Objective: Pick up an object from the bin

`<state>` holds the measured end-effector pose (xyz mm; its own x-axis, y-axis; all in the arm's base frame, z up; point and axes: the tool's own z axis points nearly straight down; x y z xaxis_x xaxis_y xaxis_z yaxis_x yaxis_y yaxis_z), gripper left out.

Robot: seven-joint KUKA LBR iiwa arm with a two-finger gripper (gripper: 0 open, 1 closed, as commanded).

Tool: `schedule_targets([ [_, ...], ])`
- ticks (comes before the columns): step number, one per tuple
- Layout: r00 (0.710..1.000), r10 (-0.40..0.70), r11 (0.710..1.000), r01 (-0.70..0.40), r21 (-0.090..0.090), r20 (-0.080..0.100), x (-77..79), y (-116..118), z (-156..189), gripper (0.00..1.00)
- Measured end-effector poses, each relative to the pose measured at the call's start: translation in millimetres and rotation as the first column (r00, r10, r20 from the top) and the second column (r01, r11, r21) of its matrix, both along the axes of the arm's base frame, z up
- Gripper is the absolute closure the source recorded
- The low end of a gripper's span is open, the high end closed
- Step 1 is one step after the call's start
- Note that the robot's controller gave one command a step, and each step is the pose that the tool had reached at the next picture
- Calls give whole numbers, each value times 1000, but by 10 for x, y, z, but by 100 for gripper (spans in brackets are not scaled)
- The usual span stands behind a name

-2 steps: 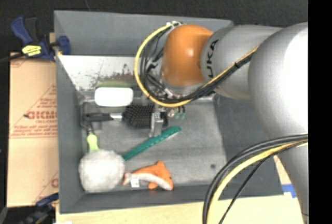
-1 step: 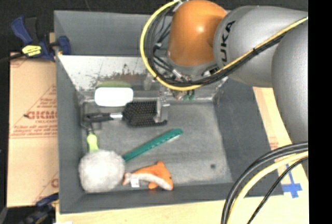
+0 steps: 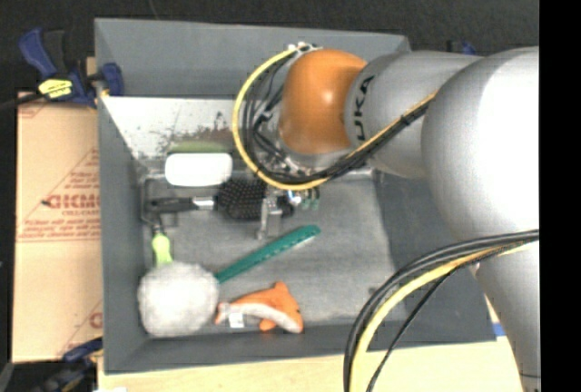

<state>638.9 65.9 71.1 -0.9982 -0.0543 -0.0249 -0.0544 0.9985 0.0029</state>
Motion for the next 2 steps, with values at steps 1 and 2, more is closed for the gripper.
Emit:
schedule_targets([
  [1,999,37,999,-37,1,17,-58,-153,18,0],
  [2,1000,5,1000,-5,0,15,35,-43,58,100],
])
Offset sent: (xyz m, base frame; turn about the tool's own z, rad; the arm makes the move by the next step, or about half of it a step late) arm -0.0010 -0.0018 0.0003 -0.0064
